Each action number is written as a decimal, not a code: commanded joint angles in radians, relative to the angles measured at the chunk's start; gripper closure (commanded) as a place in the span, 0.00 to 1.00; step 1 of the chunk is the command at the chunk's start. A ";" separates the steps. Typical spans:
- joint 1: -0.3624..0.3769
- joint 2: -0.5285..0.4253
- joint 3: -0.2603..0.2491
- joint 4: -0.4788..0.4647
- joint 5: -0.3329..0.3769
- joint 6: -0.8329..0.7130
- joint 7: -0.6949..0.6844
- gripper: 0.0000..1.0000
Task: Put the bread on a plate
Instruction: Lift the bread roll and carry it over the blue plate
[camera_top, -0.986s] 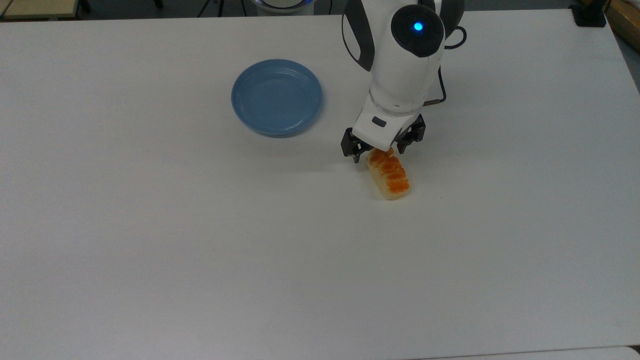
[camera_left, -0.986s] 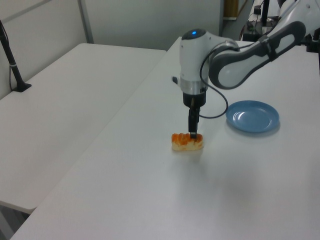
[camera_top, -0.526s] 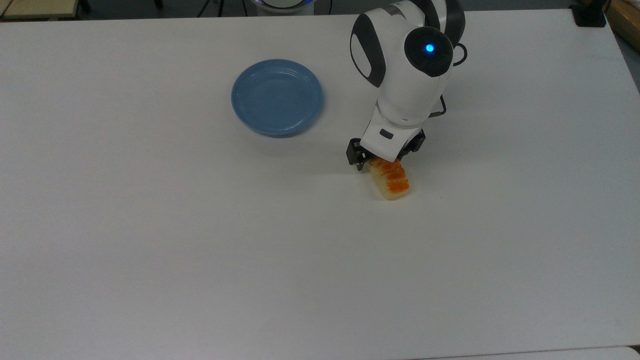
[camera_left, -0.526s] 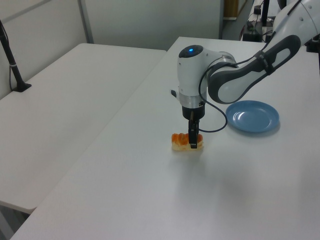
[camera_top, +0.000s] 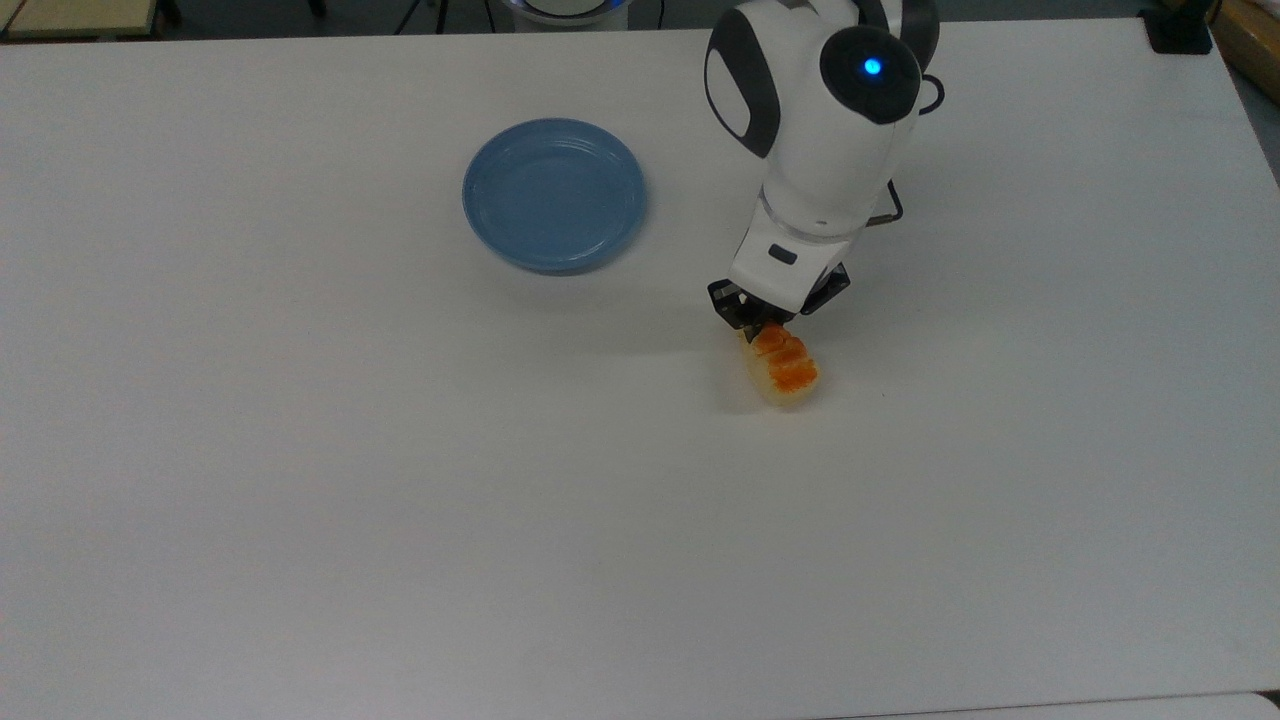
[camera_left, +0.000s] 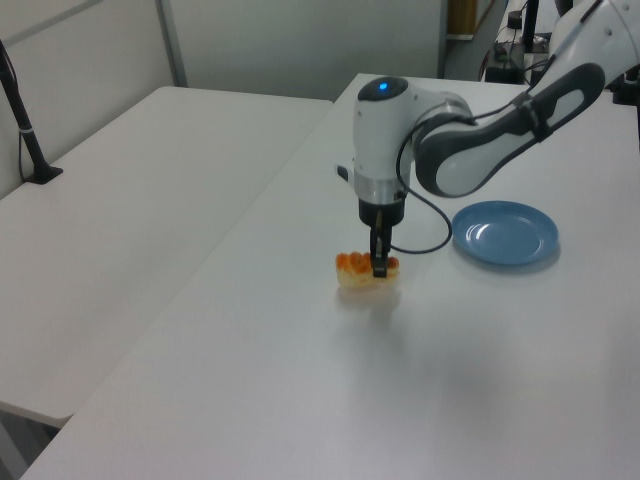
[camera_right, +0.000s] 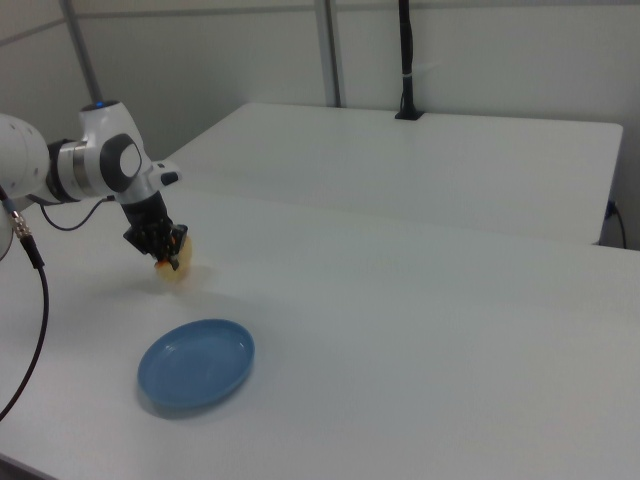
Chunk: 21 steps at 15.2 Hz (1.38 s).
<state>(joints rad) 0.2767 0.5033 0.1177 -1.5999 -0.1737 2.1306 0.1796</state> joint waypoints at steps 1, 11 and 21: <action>-0.025 -0.193 -0.013 -0.106 -0.006 -0.070 -0.017 0.86; -0.146 -0.477 -0.038 -0.397 0.017 -0.234 -0.230 0.85; -0.157 -0.398 -0.102 -0.482 0.017 -0.224 -0.315 0.54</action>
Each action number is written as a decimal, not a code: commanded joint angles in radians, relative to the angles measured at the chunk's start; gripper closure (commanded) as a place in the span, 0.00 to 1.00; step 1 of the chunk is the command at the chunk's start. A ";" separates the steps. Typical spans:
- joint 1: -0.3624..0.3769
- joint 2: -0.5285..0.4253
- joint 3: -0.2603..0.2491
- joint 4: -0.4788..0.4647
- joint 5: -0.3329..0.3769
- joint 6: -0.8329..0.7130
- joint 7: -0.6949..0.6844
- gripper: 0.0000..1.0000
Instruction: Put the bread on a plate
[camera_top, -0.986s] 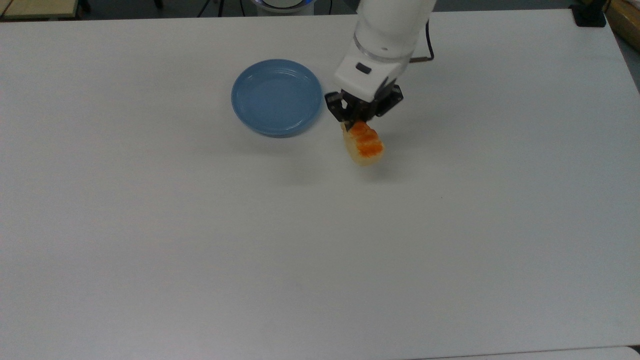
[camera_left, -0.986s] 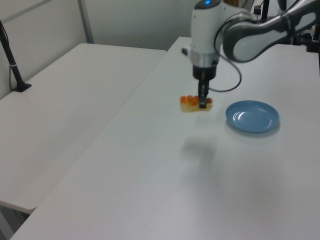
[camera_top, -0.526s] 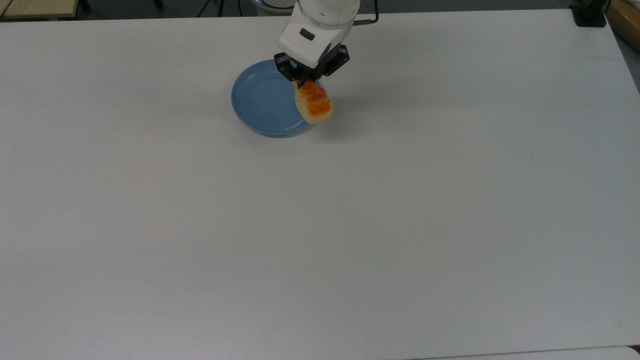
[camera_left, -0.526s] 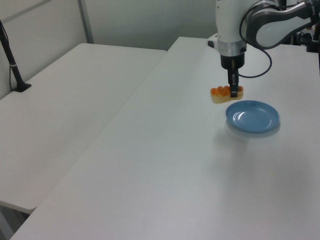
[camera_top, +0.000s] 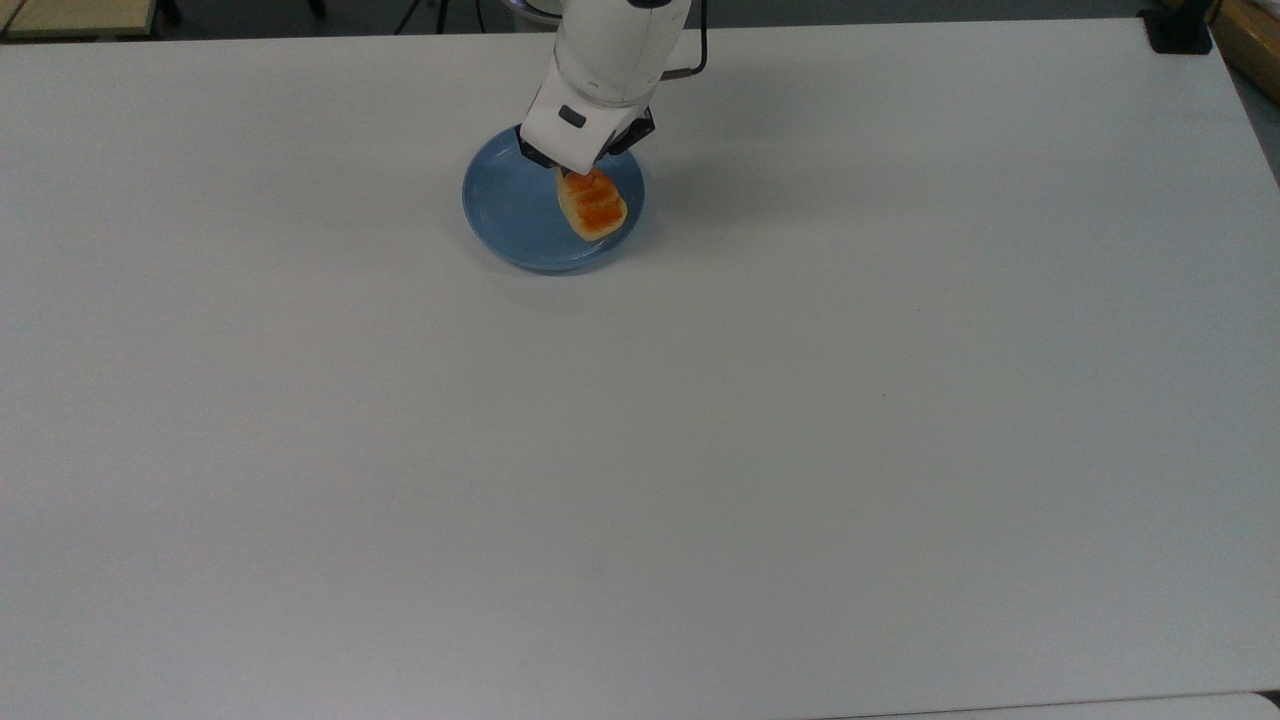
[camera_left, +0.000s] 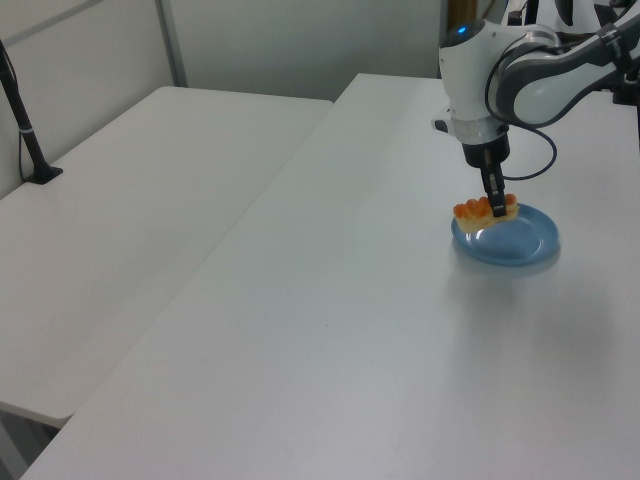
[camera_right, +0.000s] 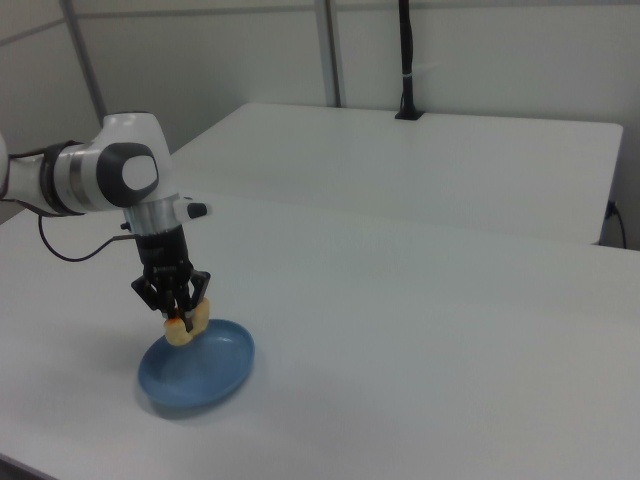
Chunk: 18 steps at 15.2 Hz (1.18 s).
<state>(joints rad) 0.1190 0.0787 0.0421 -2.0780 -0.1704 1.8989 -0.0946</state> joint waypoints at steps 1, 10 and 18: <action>0.001 0.035 -0.033 -0.004 0.014 0.009 -0.040 0.26; -0.001 -0.029 -0.034 0.117 0.032 -0.086 -0.001 0.00; -0.093 -0.091 -0.024 0.303 0.077 -0.115 0.253 0.00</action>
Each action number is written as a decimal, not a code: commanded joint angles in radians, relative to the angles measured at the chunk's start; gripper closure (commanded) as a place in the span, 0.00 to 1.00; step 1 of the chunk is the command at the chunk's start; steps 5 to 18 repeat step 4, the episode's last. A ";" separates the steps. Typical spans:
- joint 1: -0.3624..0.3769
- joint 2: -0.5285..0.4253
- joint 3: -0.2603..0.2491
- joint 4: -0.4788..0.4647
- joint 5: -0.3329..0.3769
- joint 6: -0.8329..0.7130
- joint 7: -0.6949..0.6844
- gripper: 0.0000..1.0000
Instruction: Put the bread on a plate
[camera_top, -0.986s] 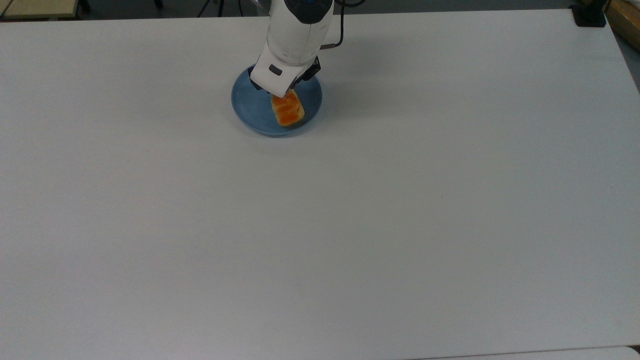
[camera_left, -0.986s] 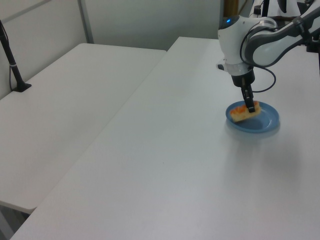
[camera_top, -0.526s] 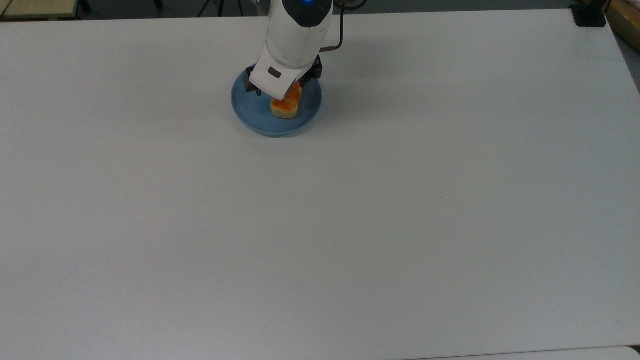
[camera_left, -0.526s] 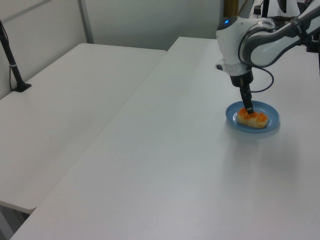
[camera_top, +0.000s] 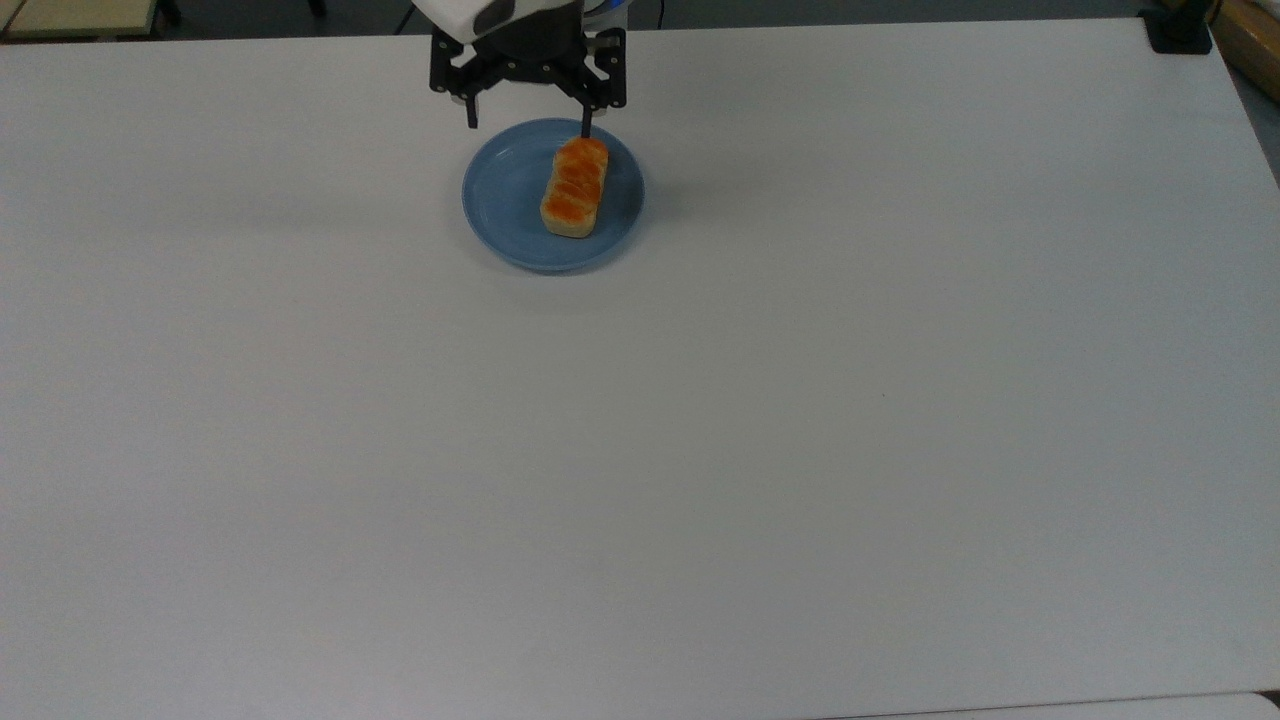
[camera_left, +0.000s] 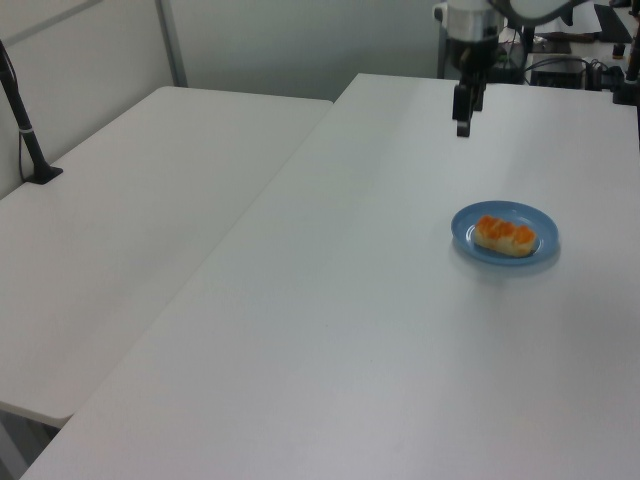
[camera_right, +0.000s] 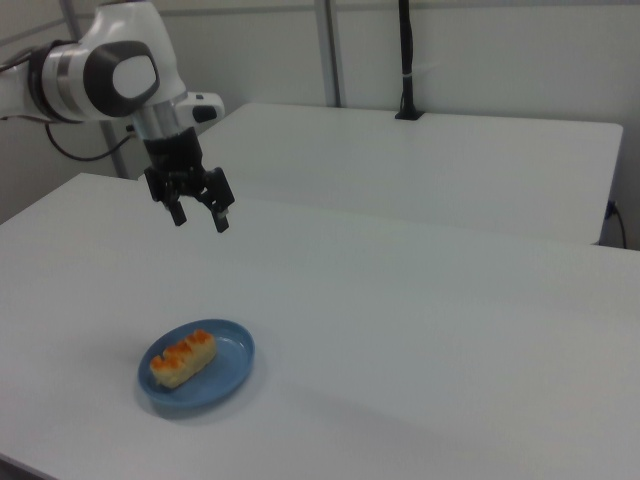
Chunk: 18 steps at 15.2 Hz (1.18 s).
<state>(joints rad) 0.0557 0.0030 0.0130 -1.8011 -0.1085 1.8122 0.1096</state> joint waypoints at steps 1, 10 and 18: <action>-0.031 -0.020 0.004 0.026 0.015 -0.030 0.048 0.00; -0.031 -0.023 0.001 0.028 0.013 -0.031 0.036 0.00; -0.031 -0.023 0.001 0.028 0.013 -0.031 0.036 0.00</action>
